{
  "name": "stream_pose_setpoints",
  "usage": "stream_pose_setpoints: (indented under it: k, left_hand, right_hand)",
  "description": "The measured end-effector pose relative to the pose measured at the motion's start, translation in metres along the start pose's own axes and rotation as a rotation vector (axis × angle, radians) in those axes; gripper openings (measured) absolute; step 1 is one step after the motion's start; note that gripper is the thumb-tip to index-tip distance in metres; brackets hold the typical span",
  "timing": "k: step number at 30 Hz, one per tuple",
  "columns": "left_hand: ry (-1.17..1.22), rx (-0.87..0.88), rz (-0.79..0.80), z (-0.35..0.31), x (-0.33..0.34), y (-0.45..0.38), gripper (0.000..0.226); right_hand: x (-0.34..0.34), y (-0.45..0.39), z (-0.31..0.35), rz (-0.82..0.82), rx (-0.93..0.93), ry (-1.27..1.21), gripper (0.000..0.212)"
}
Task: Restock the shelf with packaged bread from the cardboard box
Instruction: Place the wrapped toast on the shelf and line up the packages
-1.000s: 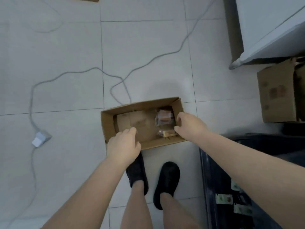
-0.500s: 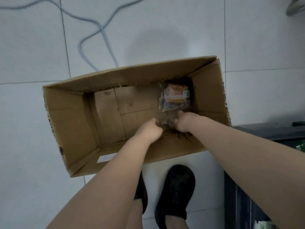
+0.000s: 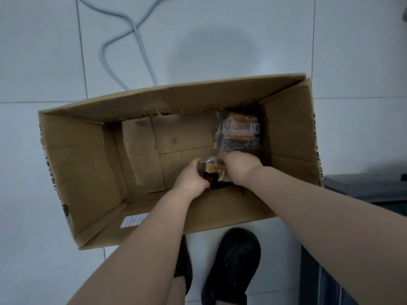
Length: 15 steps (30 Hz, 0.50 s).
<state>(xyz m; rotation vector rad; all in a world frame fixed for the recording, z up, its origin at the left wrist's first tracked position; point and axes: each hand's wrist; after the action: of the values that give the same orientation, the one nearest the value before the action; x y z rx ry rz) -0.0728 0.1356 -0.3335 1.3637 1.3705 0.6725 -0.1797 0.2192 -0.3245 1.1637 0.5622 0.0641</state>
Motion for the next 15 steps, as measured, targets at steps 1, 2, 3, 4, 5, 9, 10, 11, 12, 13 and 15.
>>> stream_pose_setpoints:
  k: [1, 2, 3, 4, 5, 9, 10, 11, 12, 13, 15]
  left_hand:
    - [0.020, -0.003, -0.007, 0.005, -0.005, 0.000, 0.080]
    - [0.039, 0.006, -0.024, 0.010, -0.011, 0.001, 0.082]
    - [0.050, 0.020, -0.047, 0.015, -0.017, 0.001, 0.084]
    - [0.050, 0.044, -0.079, 0.020, -0.023, 0.001, 0.085]
    - [0.046, 0.071, -0.114, 0.024, -0.030, 0.002, 0.086]
    - [0.157, 0.126, -0.229, 0.029, -0.049, 0.006, 0.064]
    - [0.196, 0.113, -0.258, 0.029, -0.052, 0.007, 0.058]
    - [0.233, 0.092, -0.280, 0.029, -0.055, 0.007, 0.054]
    - [0.268, 0.067, -0.299, 0.030, -0.057, 0.007, 0.049]
    - [0.299, 0.039, -0.314, 0.030, -0.058, 0.007, 0.045]
    - [0.374, -0.012, -0.336, 0.031, -0.059, 0.006, 0.045]
  right_hand:
    - [-0.001, -0.005, 0.004, 0.003, -0.014, -0.056, 0.041]
    - [-0.003, -0.009, 0.008, 0.010, -0.015, -0.153, 0.041]
    - [-0.006, -0.012, 0.012, 0.025, -0.017, -0.285, 0.038]
    - [-0.010, -0.015, 0.015, 0.050, -0.029, -0.435, 0.033]
    - [-0.014, -0.016, 0.019, 0.086, -0.047, -0.579, 0.030]
    - [-0.031, -0.017, 0.021, 0.034, -0.025, -0.869, 0.032]
    - [-0.034, -0.019, 0.016, -0.068, 0.007, -0.846, 0.032]
    - [-0.037, -0.021, 0.009, -0.214, 0.031, -0.749, 0.030]
    - [-0.040, -0.023, 0.001, -0.357, 0.048, -0.589, 0.028]
    - [-0.042, -0.024, -0.006, -0.452, 0.052, -0.415, 0.028]
    - [-0.041, -0.026, -0.016, -0.478, 0.044, -0.155, 0.040]
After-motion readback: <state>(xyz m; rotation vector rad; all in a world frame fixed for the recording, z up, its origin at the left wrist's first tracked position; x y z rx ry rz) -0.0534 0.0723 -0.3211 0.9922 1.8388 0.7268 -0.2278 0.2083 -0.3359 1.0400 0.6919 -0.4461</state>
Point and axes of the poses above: each hand's wrist, its own y-axis away from the middle knuckle, its own x-axis out of the palm, z = x × y, and after that the axes turned 14 degrees about -y, right-handed
